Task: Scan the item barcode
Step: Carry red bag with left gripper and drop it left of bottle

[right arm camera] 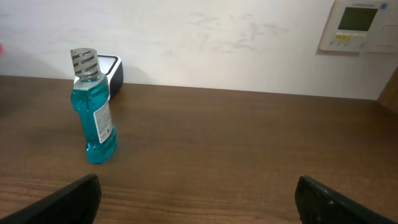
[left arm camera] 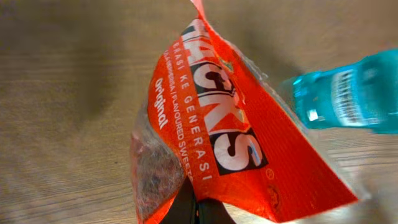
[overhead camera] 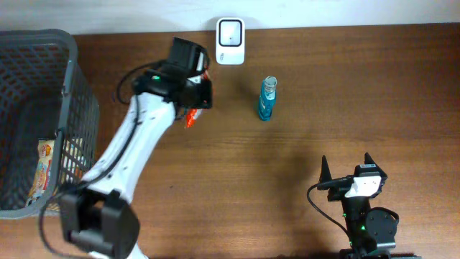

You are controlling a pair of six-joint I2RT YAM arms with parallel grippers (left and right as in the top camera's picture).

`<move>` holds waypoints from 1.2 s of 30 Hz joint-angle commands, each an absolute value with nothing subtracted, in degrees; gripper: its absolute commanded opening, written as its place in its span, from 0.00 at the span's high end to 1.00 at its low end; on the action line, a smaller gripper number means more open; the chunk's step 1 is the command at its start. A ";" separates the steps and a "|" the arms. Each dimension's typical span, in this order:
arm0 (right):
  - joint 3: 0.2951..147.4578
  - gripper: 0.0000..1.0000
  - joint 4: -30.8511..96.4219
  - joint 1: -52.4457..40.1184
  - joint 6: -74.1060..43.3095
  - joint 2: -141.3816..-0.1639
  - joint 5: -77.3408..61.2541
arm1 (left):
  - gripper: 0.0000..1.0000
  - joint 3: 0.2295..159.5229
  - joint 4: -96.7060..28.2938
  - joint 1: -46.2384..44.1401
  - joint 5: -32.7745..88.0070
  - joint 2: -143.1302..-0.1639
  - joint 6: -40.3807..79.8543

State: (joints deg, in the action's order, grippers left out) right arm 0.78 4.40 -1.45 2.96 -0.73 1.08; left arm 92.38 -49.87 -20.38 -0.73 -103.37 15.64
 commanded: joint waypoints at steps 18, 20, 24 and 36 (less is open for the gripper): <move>0.32 0.02 4.64 -1.10 2.55 -0.36 1.58 | 1.00 97.38 -60.20 -22.35 -1.72 -111.83 21.98; 0.32 0.02 4.64 -1.10 2.55 -0.36 1.58 | 1.00 96.23 -60.07 -22.35 2.48 -114.45 22.90; 0.32 0.02 4.64 -1.10 2.55 -0.36 1.61 | 1.00 96.12 -58.76 -22.35 8.34 -121.47 23.20; 0.32 0.02 4.62 -1.10 2.55 -0.36 1.58 | 1.00 96.09 -42.57 -22.20 -7.62 -127.52 16.67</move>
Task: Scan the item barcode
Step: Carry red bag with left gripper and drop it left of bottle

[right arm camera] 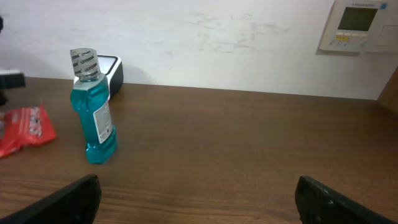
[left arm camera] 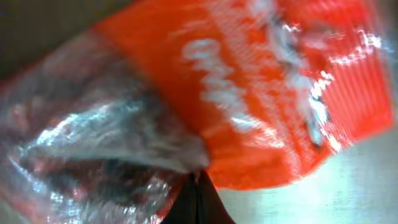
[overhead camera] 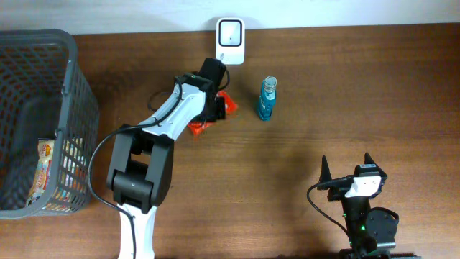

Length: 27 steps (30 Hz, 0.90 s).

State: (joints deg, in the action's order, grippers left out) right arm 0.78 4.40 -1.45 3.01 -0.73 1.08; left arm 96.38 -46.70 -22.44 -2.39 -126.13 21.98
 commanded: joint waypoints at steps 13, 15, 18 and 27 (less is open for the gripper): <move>0.32 0.02 4.64 -1.10 2.55 -0.36 1.58 | 1.00 103.37 -47.88 -18.68 -12.84 -120.64 9.43; 0.32 0.02 4.64 -1.10 2.55 -0.36 1.58 | 1.00 102.80 -47.59 -16.69 -12.88 -121.54 10.52; 0.32 0.02 4.64 -1.10 2.55 -0.36 1.58 | 1.00 101.12 -45.21 -14.15 -9.96 -123.90 11.29; 0.32 0.02 4.62 -1.10 2.55 -0.36 1.61 | 1.00 101.12 -46.41 -14.52 -0.99 -131.46 11.29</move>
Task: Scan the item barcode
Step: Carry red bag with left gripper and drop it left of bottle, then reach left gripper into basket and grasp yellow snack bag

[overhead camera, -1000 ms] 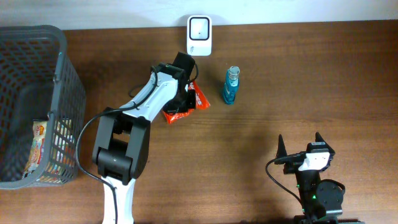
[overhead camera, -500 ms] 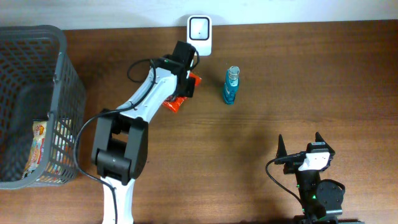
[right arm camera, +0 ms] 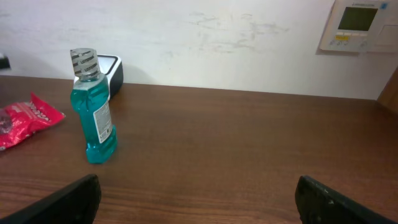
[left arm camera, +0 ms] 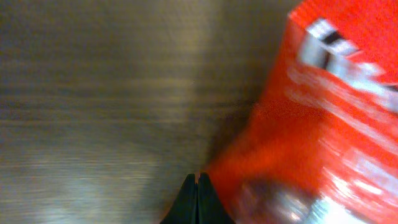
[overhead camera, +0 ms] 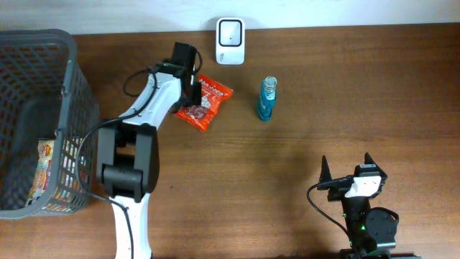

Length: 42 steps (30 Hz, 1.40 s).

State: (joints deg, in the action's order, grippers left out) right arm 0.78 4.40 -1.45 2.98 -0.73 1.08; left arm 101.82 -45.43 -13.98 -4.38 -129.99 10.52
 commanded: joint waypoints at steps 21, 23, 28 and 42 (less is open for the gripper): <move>0.32 0.02 4.64 -1.10 2.55 -0.36 1.58 | 0.12 149.53 -83.20 -3.36 4.51 -114.28 11.22; 0.32 0.02 4.64 -1.10 2.55 -0.36 1.58 | 0.04 152.64 -85.58 1.54 4.51 -110.93 11.22; 0.32 0.02 4.62 -1.10 2.55 -0.36 1.58 | 0.01 153.12 -91.11 17.80 4.54 -104.18 11.29; 0.32 0.02 4.62 -1.10 2.55 -0.36 1.58 | 0.01 116.42 -86.08 38.50 4.78 -105.54 13.30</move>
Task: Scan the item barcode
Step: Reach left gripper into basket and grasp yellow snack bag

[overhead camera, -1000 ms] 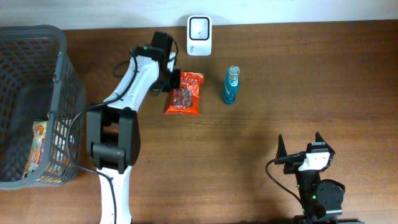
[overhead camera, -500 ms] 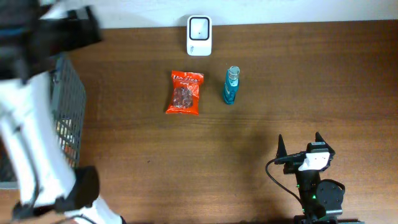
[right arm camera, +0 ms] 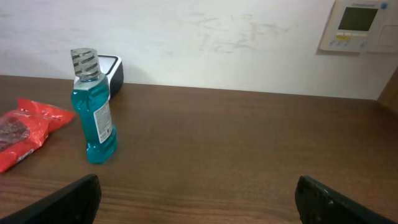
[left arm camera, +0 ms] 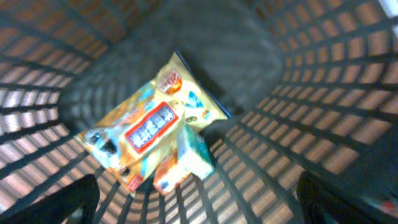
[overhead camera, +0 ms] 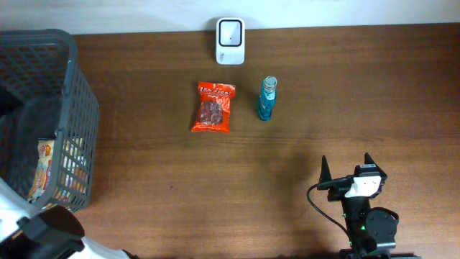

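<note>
A red snack bag point(overhead camera: 213, 106) lies flat on the table, left of the blue mouthwash bottle point(overhead camera: 267, 98) and below the white scanner point(overhead camera: 230, 31). The bag also shows at the left edge of the right wrist view point(right arm camera: 25, 127). My left gripper point(left arm camera: 199, 202) is open inside the grey basket point(overhead camera: 75, 108), above a yellow snack pack point(left arm camera: 149, 134) and a small box point(left arm camera: 193, 155). It holds nothing. My right gripper point(right arm camera: 199, 199) is open near the table's front edge point(overhead camera: 352, 176), far from all items.
The bottle point(right arm camera: 93, 112) stands upright just right of the bag. The scanner point(right arm camera: 109, 68) sits against the back wall. The basket's mesh walls point(left arm camera: 323, 106) close around the left gripper. The left arm's base point(overhead camera: 43, 230) is at the bottom left.
My left gripper was shut at the red bag's left edge near the scanner. Now it is open inside the basket, and the bag lies alone on the table, turned more upright.
My left gripper held the red bag left of the scanner, then nearer the bottle. Then the bag lay on the table with the shut gripper at its edge. Now the bag rests free and the left gripper is open in the basket. The right arm has not moved.
</note>
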You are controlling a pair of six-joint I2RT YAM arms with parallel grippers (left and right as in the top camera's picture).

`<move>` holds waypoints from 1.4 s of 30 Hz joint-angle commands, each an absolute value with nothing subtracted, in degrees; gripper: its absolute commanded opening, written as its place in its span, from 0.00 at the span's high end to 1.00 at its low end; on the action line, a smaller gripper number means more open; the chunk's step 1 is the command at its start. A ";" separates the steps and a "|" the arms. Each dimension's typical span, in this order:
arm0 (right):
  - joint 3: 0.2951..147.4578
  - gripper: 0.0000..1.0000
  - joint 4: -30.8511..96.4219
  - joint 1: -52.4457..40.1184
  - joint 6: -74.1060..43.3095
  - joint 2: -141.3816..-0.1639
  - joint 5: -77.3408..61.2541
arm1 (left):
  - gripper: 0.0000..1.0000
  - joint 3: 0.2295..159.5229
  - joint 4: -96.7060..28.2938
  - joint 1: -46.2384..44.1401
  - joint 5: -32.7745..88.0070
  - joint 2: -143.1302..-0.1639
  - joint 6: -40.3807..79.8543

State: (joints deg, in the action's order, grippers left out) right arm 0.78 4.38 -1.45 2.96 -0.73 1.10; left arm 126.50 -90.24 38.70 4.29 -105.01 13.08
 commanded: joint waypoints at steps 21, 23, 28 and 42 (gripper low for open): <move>0.32 0.02 4.62 -1.10 2.55 -0.36 1.58 | 0.11 84.47 -58.35 36.75 -2.63 -114.10 15.81; 0.32 0.02 4.64 -1.10 2.55 -0.36 1.58 | 0.16 84.47 -57.89 36.75 -3.05 -115.55 15.79; 0.32 0.02 4.64 -1.10 2.55 -0.36 1.58 | 0.67 84.53 -56.38 36.91 -4.56 -117.16 15.79; 0.32 0.02 4.64 -1.10 2.55 -0.36 1.58 | 1.00 118.48 -75.83 36.86 -1.48 -116.49 15.81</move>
State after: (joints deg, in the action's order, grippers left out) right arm 0.78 4.40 -1.45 2.98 -0.73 1.06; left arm 105.62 -72.44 36.97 -4.40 -117.78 15.86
